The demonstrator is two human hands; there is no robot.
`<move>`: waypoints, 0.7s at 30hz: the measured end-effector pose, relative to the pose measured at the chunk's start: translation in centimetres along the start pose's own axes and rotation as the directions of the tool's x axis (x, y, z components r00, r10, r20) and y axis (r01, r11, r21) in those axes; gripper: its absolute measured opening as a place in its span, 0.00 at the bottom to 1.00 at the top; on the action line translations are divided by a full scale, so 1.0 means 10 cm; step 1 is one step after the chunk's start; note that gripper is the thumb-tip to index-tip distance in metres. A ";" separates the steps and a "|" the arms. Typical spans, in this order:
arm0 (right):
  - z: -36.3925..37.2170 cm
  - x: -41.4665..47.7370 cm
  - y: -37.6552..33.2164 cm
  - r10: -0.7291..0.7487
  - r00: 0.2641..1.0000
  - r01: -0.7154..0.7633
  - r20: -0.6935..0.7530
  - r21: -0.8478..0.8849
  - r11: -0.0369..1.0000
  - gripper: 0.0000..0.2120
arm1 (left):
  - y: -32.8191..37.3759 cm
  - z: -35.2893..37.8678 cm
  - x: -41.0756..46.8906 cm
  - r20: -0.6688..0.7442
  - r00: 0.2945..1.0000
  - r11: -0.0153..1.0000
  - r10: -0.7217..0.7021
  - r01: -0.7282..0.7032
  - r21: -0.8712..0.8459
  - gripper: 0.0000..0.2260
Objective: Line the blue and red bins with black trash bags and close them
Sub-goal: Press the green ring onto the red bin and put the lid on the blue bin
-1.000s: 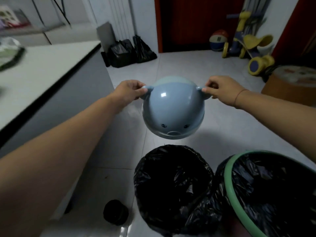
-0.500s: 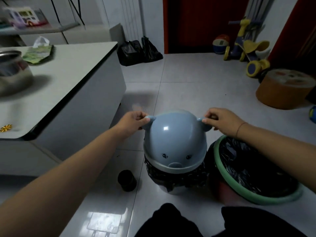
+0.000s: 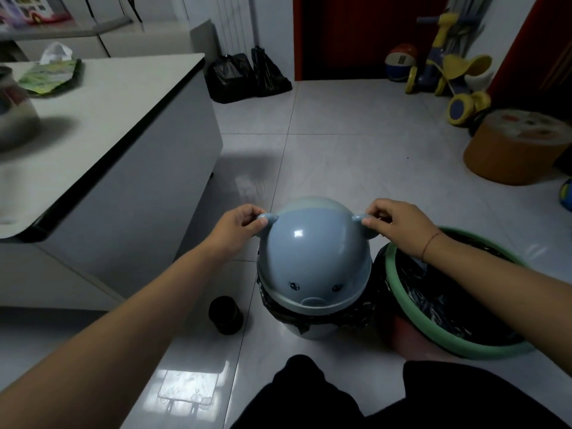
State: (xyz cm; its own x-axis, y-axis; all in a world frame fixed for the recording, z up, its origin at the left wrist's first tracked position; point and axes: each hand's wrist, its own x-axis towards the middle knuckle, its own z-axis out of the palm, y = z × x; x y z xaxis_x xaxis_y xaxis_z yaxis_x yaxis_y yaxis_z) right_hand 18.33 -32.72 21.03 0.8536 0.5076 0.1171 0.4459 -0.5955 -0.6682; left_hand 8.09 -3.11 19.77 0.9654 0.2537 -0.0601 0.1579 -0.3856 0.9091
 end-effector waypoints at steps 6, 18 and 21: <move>-0.03 0.03 -0.01 -0.018 0.999 0.015 -0.034 -0.064 0.998 0.08 | 0.01 0.02 0.04 -0.045 0.998 0.998 0.050 -0.049 0.027 0.03; 0.07 0.02 0.16 0.054 0.998 -0.053 0.017 -0.072 0.996 0.08 | -0.18 0.15 0.04 -0.022 1.000 0.998 0.007 -0.005 0.068 0.05; 0.09 0.00 0.15 0.070 0.997 -0.069 0.013 -0.061 0.996 0.07 | -0.17 0.16 0.02 -0.035 0.999 0.995 -0.010 0.013 0.095 0.05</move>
State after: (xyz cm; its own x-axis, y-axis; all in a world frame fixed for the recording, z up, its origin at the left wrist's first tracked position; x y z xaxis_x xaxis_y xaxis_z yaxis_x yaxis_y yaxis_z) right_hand 18.77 -33.05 19.31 0.8791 0.4728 0.0609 0.4018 -0.6660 -0.6284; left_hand 8.36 -3.80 17.55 0.9559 0.2886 -0.0547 0.1897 -0.4645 0.8650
